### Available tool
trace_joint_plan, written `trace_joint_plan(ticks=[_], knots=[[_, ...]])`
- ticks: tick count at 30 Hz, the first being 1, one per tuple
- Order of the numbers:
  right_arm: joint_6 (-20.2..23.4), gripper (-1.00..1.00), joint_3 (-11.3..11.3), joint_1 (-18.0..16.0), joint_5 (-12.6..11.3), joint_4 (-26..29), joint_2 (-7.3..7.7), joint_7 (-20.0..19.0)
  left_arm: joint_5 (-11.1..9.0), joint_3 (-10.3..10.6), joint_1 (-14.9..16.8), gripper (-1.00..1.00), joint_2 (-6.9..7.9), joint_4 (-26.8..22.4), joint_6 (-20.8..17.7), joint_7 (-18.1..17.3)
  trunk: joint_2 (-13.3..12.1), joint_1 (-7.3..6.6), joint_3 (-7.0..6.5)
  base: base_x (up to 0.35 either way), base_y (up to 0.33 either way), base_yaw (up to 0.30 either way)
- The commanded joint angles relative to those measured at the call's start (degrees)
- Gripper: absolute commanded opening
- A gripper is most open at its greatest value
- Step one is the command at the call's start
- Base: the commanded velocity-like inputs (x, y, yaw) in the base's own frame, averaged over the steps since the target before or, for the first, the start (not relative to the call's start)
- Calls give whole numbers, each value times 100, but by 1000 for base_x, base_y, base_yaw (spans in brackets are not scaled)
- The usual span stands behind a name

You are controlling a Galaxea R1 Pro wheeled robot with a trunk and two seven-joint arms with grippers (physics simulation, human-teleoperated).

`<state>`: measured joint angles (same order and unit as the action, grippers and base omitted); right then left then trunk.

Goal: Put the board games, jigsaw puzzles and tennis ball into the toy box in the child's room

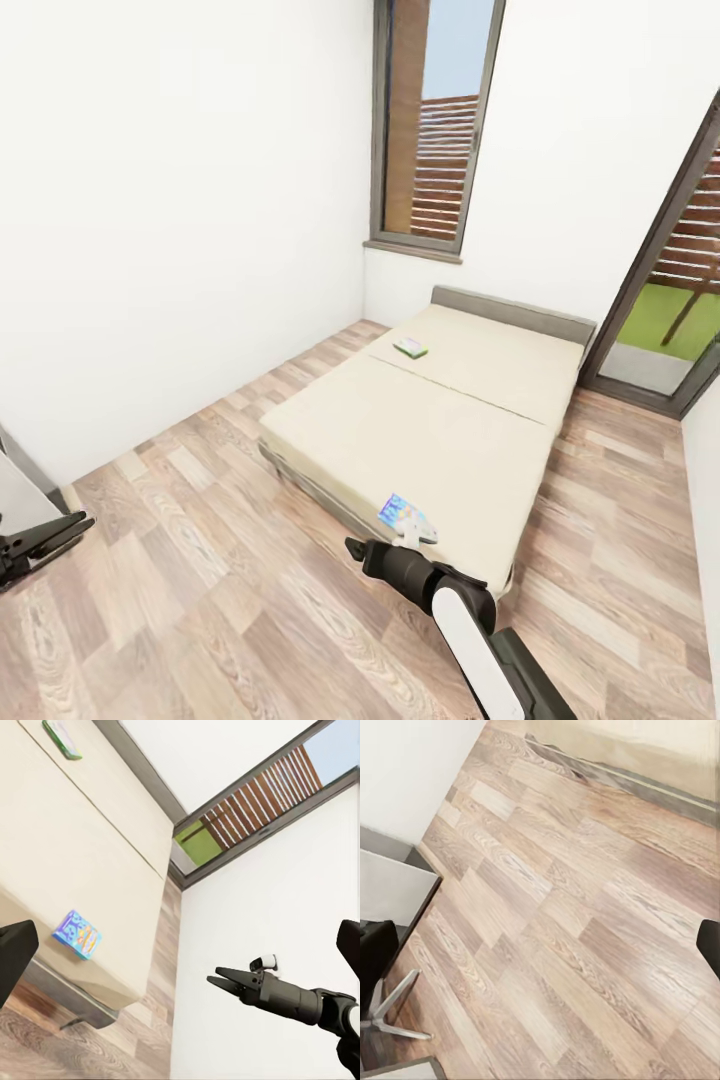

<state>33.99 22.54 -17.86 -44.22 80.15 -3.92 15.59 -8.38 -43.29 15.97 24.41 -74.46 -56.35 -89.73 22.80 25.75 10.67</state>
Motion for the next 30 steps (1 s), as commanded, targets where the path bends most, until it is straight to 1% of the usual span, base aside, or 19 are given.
trace_joint_plan(ticks=[1,16,25,30], knots=[[12,100,5,-7,-60,2,-2,58,5,-3,2,100,2,2,-61,-27,12,4,12,0,261,-279],[12,100,18,-7,-60,-23,-3,58,8,-2,2,100,2,2,-61,-27,12,4,12,0,241,-279],[12,100,16,-7,-60,-25,-3,58,8,3,2,100,2,2,-61,-27,12,4,12,0,187,-276],[12,100,14,-7,-60,-25,-3,58,7,0,2,100,1,2,-61,-27,12,4,12,0,117,-273]])
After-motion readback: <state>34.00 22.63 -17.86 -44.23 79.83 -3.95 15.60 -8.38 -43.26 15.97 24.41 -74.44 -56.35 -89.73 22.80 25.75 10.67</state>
